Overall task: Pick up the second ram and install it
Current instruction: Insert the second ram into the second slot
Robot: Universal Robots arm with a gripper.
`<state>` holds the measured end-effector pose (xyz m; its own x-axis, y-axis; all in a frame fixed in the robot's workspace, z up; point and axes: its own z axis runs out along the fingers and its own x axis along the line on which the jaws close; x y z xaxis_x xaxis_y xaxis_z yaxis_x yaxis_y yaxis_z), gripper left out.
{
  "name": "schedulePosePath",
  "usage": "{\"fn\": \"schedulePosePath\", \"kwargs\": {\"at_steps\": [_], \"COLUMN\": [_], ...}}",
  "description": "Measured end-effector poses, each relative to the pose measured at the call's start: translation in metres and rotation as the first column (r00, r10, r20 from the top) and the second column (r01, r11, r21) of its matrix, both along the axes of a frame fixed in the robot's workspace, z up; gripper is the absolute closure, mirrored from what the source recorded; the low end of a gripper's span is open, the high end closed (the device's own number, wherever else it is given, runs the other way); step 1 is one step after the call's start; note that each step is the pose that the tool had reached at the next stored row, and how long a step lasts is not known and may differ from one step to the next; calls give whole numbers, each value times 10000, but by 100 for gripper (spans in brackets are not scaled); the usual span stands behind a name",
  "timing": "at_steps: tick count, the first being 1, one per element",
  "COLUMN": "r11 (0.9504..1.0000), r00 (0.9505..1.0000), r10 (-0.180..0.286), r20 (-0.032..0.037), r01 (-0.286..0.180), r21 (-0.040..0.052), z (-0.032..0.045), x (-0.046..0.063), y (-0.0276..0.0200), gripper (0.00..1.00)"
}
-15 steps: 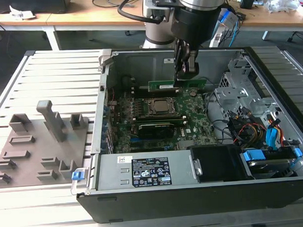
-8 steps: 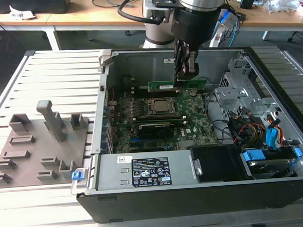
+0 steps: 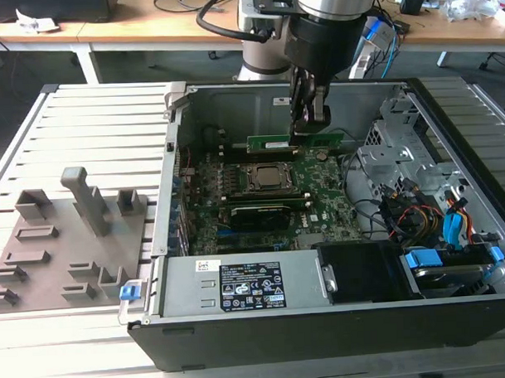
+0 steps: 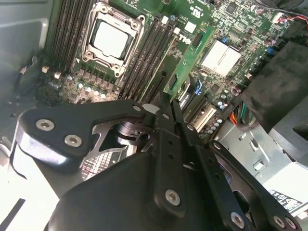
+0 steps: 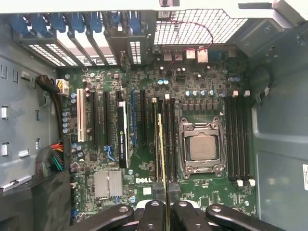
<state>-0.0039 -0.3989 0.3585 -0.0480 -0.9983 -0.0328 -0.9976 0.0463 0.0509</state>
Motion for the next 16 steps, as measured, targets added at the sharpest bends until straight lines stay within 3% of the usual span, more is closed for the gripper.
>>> {"fn": "schedulePosePath", "kwargs": {"at_steps": [11,16], "r11": [10000,10000], "r00": [10000,10000], "r10": [-1,-1], "r20": [0,0], "r01": [1,1], "r21": [0,0], "z": [-184,-230], "x": [0,0], "y": [2,2], "gripper": [86,86]}}
